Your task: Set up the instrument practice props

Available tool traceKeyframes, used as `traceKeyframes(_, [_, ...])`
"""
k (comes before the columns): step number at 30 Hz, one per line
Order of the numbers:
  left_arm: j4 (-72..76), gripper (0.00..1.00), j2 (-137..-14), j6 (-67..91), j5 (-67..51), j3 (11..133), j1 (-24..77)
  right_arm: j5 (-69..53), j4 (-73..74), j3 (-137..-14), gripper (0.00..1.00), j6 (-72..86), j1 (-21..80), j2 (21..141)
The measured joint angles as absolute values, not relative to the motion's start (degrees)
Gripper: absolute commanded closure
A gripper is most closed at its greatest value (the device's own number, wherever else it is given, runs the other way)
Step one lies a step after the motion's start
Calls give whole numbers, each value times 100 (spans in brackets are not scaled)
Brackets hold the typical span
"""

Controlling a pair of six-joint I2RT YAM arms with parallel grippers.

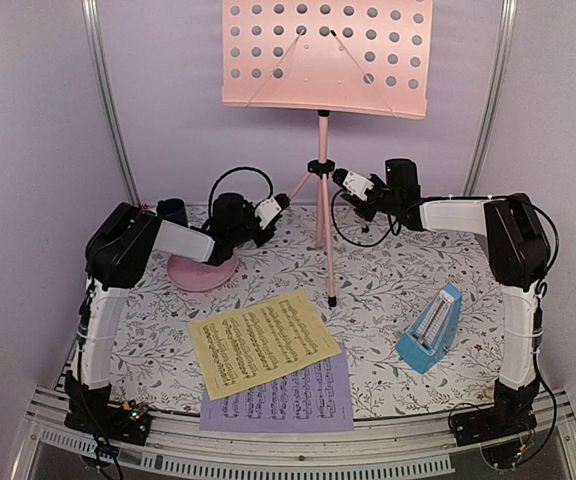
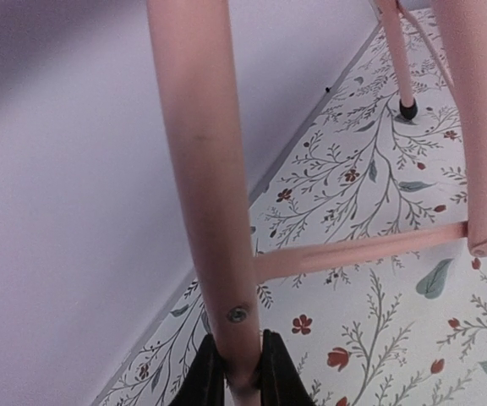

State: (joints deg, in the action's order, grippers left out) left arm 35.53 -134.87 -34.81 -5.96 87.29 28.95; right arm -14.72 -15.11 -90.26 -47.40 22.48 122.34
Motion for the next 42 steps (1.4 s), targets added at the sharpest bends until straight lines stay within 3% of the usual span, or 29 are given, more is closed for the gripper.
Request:
traceKeyframes(4, [3551, 100, -13397, -3481, -399, 8611, 2899, -1258, -1428, -8986, 43, -4910, 2248, 12232])
traceKeyframes(13, [3575, 100, -13253, -3411, -10, 8390, 3050, -1020, -1404, -8300, 21, -4847, 2279, 11778])
traceKeyframes(23, [3712, 100, -12888, -3153, 532, 7811, 3236, -1118, -1586, -7472, 14, -3909, 2364, 10298])
traceKeyframes(42, [3719, 100, -12005, -2556, 993, 6617, 3564, -1557, -650, -6569, 15, -1304, 2438, 8676])
